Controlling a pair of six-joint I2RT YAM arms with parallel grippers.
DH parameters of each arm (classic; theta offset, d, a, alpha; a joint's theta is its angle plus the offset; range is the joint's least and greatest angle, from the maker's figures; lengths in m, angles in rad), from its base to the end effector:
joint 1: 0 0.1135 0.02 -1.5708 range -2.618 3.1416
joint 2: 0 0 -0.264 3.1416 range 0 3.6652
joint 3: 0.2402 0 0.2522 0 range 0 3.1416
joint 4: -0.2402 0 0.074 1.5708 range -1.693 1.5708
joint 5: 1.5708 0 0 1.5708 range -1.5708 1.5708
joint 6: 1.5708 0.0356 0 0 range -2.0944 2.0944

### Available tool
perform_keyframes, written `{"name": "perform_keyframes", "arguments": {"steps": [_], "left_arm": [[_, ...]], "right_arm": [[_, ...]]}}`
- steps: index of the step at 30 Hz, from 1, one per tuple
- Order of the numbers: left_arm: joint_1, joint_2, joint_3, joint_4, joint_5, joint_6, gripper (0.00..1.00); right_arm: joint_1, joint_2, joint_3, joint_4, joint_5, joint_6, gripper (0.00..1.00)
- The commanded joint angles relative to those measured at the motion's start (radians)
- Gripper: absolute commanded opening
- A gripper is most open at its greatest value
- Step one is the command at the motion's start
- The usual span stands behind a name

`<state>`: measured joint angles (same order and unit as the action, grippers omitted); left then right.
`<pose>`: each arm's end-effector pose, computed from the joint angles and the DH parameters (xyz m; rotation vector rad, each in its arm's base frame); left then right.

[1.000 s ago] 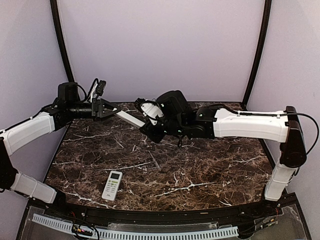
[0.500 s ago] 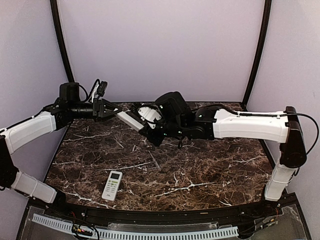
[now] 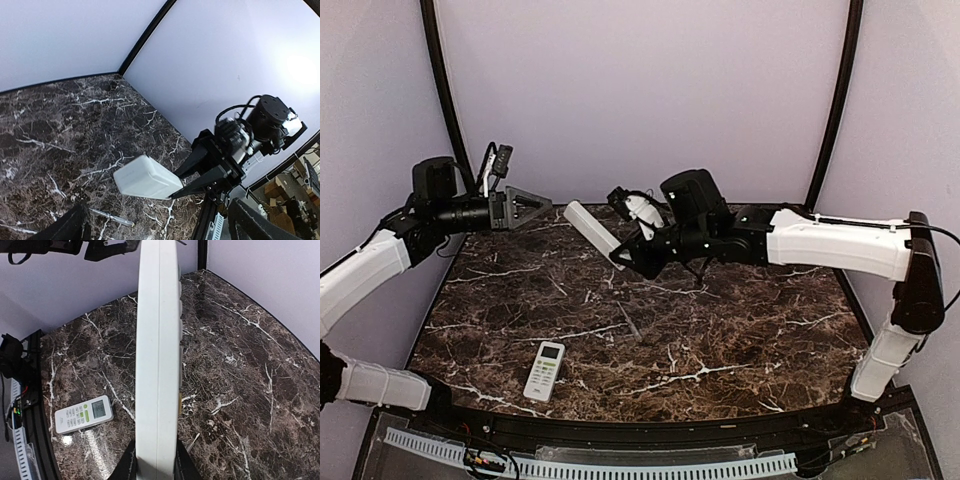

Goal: Unload the batteries from the remote control
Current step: Pass from the left arm to the right, then pass from the right arm to the left

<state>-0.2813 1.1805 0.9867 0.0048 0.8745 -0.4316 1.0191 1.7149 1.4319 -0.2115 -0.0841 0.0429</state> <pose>0.2485 -0.1002 0.3512 0.5413 1.7899 -1.2673 0.2104 0.3475 0.3120 -1.0545 1.8711 0.7269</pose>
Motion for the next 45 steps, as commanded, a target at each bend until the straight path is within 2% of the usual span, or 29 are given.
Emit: {"name": "perform_keyframes", "arguments": {"steps": [1, 5, 7, 14, 20, 22, 28, 41, 45], "left_arm": [[0.001, -0.067, -0.02, 0.03, 0.014, 0.071, 0.95], [-0.011, -0.038, -0.009, 0.049, 0.108, 0.062, 0.95], [-0.03, -0.033, -0.008, 0.057, 0.136, 0.067, 0.96], [-0.116, -0.022, 0.026, -0.047, 0.162, 0.163, 0.98], [-0.15, -0.003, 0.03, -0.059, 0.173, 0.173, 0.98], [-0.157, 0.007, 0.032, -0.058, 0.183, 0.166, 0.96], [-0.177, 0.026, 0.025, -0.011, 0.229, 0.125, 0.78], [-0.203, 0.034, 0.023, 0.018, 0.267, 0.106, 0.46], [-0.203, 0.037, 0.024, 0.017, 0.263, 0.105, 0.39]], "right_arm": [[-0.082, -0.086, -0.017, 0.071, -0.294, 0.14, 0.0], [-0.137, -0.111, -0.032, 0.101, -0.565, 0.229, 0.0], [-0.149, -0.117, -0.037, 0.093, -0.636, 0.251, 0.0], [-0.151, -0.102, -0.001, -0.072, -0.754, 0.236, 0.0], [-0.149, -0.104, -0.008, -0.095, -0.845, 0.245, 0.0], [-0.146, -0.095, 0.001, -0.105, -0.868, 0.239, 0.0], [-0.139, -0.062, 0.023, -0.15, -0.878, 0.218, 0.0], [-0.138, -0.032, 0.055, -0.176, -0.845, 0.203, 0.0], [-0.137, -0.024, 0.062, -0.187, -0.853, 0.197, 0.0]]}}
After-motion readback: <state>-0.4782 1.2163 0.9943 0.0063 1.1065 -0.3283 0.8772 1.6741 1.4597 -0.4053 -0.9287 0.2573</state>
